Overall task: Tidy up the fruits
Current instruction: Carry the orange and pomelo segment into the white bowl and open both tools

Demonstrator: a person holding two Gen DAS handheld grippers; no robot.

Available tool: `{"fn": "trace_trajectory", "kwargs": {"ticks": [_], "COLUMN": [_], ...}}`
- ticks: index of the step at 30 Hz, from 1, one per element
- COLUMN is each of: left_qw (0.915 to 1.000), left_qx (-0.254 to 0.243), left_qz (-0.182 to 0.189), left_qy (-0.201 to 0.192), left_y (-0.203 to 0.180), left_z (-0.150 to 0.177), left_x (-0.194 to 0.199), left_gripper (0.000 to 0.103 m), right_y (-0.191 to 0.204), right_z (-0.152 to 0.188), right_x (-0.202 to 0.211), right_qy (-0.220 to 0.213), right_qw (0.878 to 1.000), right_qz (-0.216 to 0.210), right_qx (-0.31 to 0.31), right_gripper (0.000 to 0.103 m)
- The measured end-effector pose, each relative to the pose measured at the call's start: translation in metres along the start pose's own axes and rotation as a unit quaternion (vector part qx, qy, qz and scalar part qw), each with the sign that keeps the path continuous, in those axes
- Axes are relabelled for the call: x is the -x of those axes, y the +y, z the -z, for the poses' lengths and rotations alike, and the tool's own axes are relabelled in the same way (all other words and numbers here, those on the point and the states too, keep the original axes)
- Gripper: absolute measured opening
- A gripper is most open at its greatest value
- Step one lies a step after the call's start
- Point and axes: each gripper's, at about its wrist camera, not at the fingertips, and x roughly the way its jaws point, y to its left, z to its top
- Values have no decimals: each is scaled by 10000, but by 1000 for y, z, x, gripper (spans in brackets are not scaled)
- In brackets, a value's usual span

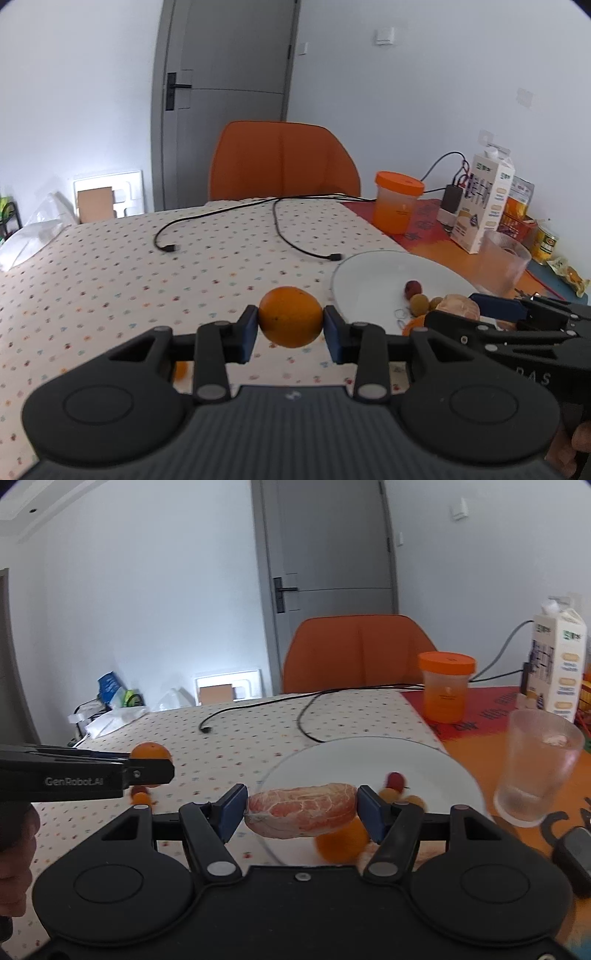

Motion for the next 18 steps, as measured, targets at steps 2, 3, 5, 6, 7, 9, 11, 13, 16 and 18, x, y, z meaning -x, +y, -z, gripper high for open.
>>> {"fn": "trace_trajectory", "kwargs": {"ticks": [2,3,5,6,7,9,11,13,16,18], "left_qw": [10000,10000,9999,9999,9999,9998,9996,9994,9991,9988], "left_qx": [-56,-75,-80,-85,-109,-153,-190,-242,-293,-323], "left_qz": [48,58,91,101,112,143,184,225,301,332], "left_qy": [4,4,13,14,8,9,29,55,115,172], "left_y": [-5,-7,-10,-11,-14,-19,-24,-29,-36,-41], "left_z": [-3,-4,-8,-10,-12,-15,-17,-17,-16,-15], "left_x": [-4,-6,-11,-13,-16,-21,-27,-33,-42,-48], "left_gripper": [37,37,37,37,37,37,37,37,37,37], "right_y": [-7,-11,-18,-21,-23,-29,-34,-38,-43,-46], "right_z": [1,1,1,1,0,0,0,0,-1,-3], "right_x": [0,0,-2,-3,-4,-6,-9,-11,-15,-18], "right_qy": [-8,-12,-13,-13,-14,-14,-15,-14,-20,-25], "right_qw": [10000,9999,9999,9998,9998,9997,9996,9995,9995,9995], "right_qz": [66,99,142,167,187,212,235,244,252,245], "right_qx": [-41,-59,-94,-98,-103,-131,-152,-179,-203,-218], "right_gripper": [62,62,62,62,62,62,62,62,62,62]}}
